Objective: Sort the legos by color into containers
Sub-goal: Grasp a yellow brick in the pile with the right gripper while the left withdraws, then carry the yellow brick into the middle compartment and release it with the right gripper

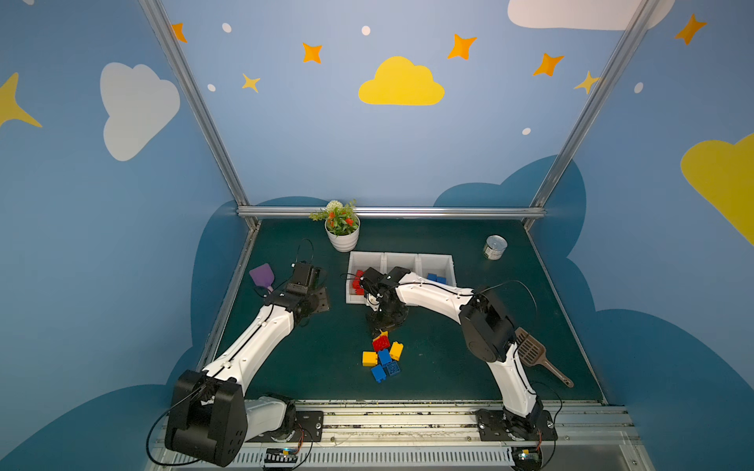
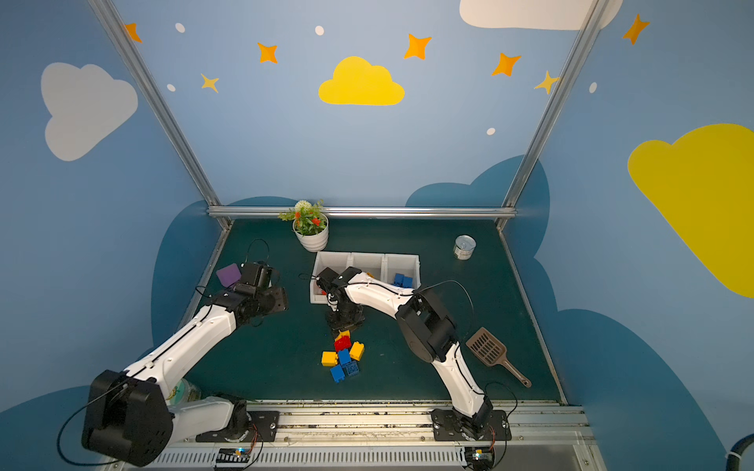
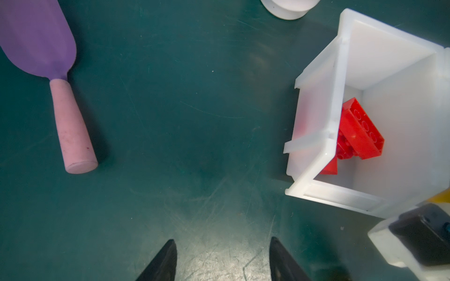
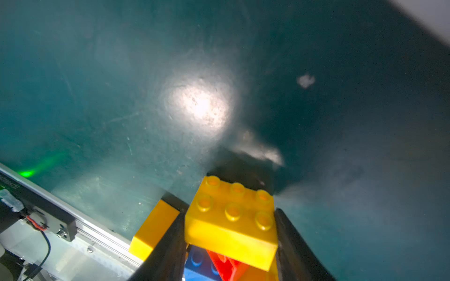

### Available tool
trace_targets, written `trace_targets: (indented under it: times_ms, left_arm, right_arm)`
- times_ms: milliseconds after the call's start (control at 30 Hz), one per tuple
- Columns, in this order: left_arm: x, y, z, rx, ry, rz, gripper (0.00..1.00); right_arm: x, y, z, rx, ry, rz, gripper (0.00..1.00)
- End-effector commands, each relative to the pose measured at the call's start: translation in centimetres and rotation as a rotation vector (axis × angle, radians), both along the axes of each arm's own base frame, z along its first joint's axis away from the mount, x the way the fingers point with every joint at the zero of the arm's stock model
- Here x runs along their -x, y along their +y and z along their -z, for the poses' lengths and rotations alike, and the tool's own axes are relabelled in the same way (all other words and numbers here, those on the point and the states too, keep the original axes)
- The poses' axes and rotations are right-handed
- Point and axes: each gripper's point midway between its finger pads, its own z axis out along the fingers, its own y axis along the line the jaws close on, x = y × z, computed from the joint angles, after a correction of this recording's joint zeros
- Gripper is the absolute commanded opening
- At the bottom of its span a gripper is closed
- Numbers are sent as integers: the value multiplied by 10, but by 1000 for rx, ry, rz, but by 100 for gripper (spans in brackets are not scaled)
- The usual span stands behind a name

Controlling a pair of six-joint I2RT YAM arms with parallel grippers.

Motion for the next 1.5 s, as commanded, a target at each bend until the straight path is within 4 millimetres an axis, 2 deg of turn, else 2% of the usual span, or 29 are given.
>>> trace_targets:
  times_ms: [0, 133, 267, 433, 633, 867, 967, 1133, 1167, 1233, 1300, 1467]
  left_arm:
    - [4, 0, 0, 17, -2, -9, 61]
    - [6, 0, 1, 23, 1, -11, 61]
    - [7, -1, 0, 30, -3, -10, 61]
    - [9, -4, 3, 52, 4, -5, 61]
    - [11, -10, 7, 81, 10, 15, 61]
    - [16, -15, 13, 113, 25, 30, 61]
    - [17, -16, 13, 115, 26, 31, 61]
    - [19, -15, 13, 119, 23, 26, 61]
    - [19, -15, 14, 118, 26, 27, 61]
    - [19, -15, 14, 119, 25, 27, 61]
    - [19, -16, 14, 121, 26, 27, 61]
    - [20, -17, 14, 123, 28, 31, 61]
  right_arm:
    - [3, 0, 2, 11, 4, -15, 45]
    - [-3, -1, -9, 3, -33, -26, 44]
    - [-25, -6, -35, -22, -100, -16, 43]
    - [-63, -16, -77, -74, -191, 14, 43]
    - [-111, -35, -107, -94, -292, 53, 44]
    - [-162, -60, -113, -84, -337, 129, 45]
    - [-172, -64, -113, -80, -344, 142, 46]
    - [-178, -69, -111, -78, -342, 159, 47]
    - [-178, -69, -111, -76, -342, 159, 51]
    - [-179, -71, -111, -68, -347, 166, 66]
    - [-179, -73, -111, -63, -349, 168, 74]
    - [-179, -74, -114, -70, -357, 172, 81]
